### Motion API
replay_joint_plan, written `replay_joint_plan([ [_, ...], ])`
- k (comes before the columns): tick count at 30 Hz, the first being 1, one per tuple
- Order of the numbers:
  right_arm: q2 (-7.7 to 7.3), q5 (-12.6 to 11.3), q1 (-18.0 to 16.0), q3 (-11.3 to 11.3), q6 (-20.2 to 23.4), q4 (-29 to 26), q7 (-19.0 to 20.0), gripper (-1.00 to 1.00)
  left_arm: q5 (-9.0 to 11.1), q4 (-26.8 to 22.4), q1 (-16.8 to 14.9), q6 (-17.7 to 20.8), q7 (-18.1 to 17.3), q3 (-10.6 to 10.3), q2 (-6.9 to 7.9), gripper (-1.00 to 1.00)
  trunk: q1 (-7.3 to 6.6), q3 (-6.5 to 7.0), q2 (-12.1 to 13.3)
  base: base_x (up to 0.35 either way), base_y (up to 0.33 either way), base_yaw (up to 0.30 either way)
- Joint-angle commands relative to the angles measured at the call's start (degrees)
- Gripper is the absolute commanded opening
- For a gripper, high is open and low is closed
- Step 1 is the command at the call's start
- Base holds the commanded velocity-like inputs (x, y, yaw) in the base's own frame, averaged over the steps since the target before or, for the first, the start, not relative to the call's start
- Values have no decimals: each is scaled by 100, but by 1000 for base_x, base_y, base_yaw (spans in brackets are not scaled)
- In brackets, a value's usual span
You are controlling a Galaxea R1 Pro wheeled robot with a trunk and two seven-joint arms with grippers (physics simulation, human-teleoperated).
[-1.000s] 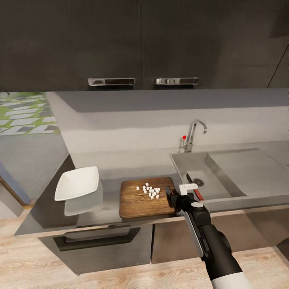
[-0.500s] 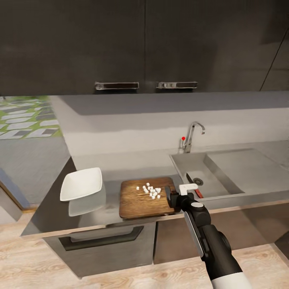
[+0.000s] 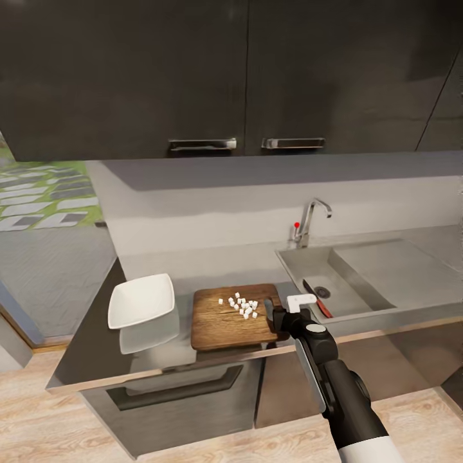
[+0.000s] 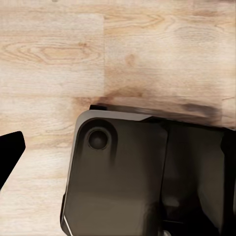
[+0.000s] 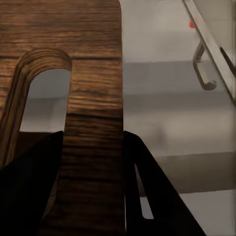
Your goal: In the kitchen, take the Vidalia onion out of the sink, dice it on the chopping board with the paring knife, put the diced onion into the bowl on the countertop, then place both the paring knife and the chopping board into the sink.
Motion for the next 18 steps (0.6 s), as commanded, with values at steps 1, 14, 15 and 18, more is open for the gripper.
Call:
replay_joint_plan([
  [1, 0, 27, -5, 9, 34, -5, -11, -100, 56, -8, 2, -5, -10, 8, -4, 100, 3, 1, -8, 0, 5, -76],
  [14, 2, 22, -5, 14, 35, -5, -11, -100, 56, 1, 2, -5, -10, 8, -4, 100, 3, 121, -8, 0, 185, -76],
  [15, 2, 22, -5, 14, 38, -5, -11, -100, 56, 1, 2, -5, -10, 8, -3, 100, 3, 130, -8, 0, 287, -76],
  [18, 1, 20, -5, 12, 37, -5, -11, -100, 56, 1, 2, -5, -10, 8, -5, 100, 3, 156, -8, 0, 266, -75],
])
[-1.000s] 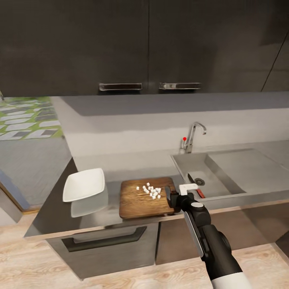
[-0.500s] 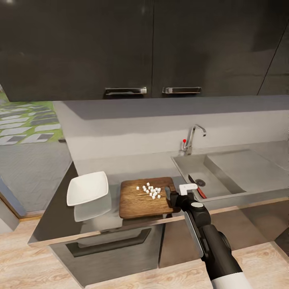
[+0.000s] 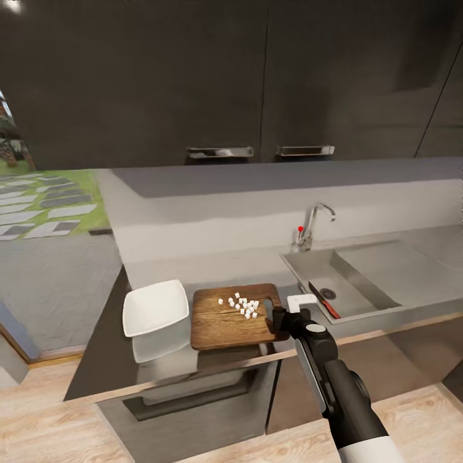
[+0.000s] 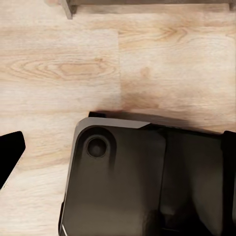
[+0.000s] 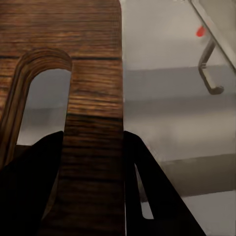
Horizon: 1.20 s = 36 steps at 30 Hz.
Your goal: In the kitchen, take the Vidalia onion out of the sink, dice it on the chopping board with the paring knife, put the diced onion into the bowl on the countertop, then place both the paring knife and the chopping board into the sink.
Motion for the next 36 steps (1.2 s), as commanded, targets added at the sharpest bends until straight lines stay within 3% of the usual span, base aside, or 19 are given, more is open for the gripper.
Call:
replay_joint_plan([
  [1, 1, 30, -6, 8, 33, -5, -12, -100, 59, -5, 1, -6, -10, 6, -3, 100, 3, -2, -9, 0, 140, -88],
  [36, 1, 25, -6, 6, 38, -5, -12, -100, 59, -5, 1, -6, -10, 6, -3, 100, 3, 285, -9, 0, 6, -5],
])
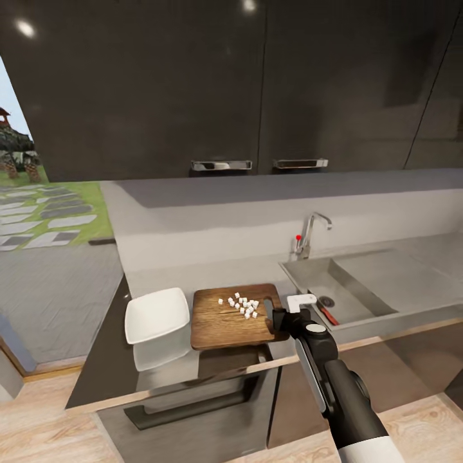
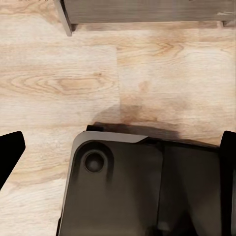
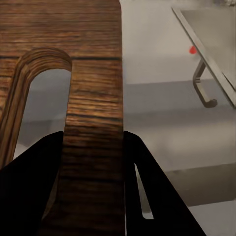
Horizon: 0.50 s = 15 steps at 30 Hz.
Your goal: In the kitchen, take the Vidalia onion out of the sink, dice it on the chopping board with the paring knife, put the diced onion into the bowl on the countertop, then place both the paring knife and the chopping board into the sink.
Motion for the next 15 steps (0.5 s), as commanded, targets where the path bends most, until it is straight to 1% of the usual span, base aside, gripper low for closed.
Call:
replay_joint_plan([
  [1, 0, 28, -5, 9, 34, -5, -11, -100, 56, -7, 2, -5, -10, 9, -3, 100, 3, 0, -9, 0, 32, 0],
  [7, 0, 28, -5, 9, 34, -5, -11, -100, 56, -7, 2, -5, -10, 9, -3, 100, 3, 55, -9, 12, 95, 0],
  [15, 0, 28, -5, 11, 34, -5, -8, -100, 56, -7, 2, -5, -10, 9, -3, 100, 3, 129, -9, 71, 127, 0],
])
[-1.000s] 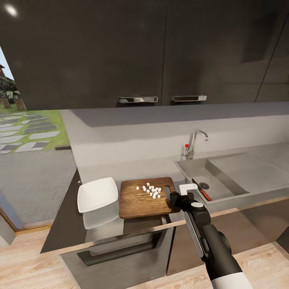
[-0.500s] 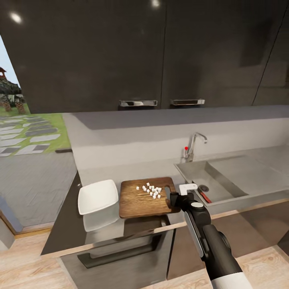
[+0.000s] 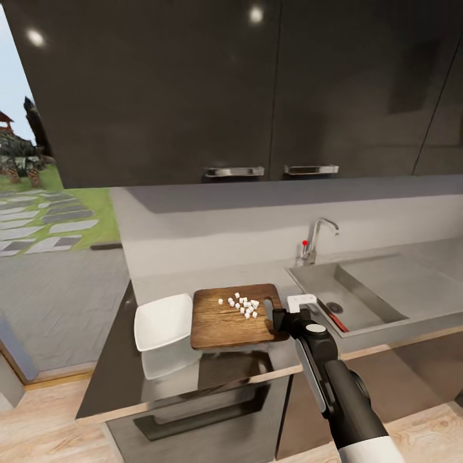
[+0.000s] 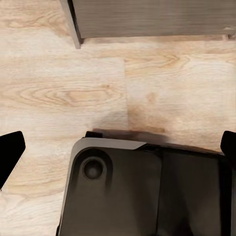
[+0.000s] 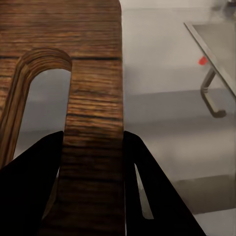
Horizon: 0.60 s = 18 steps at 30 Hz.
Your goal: In the kitchen, take the Vidalia onion out of the sink, dice it on the chopping board with the paring knife, put the diced onion into the bowl on the countertop, then place both the paring knife and the chopping board into the sink.
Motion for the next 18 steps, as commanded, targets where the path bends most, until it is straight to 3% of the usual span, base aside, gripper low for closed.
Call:
replay_joint_plan([
  [1, 1, 30, -6, 9, 34, -5, -12, -100, 57, -6, 1, -6, -10, 7, -3, 100, 4, 0, -9, 81, 129, 0],
  [18, 1, 29, -6, 14, 34, -5, -13, -100, 57, -6, 1, -6, -10, 7, -3, 100, 4, 157, -9, 156, 135, 0],
])
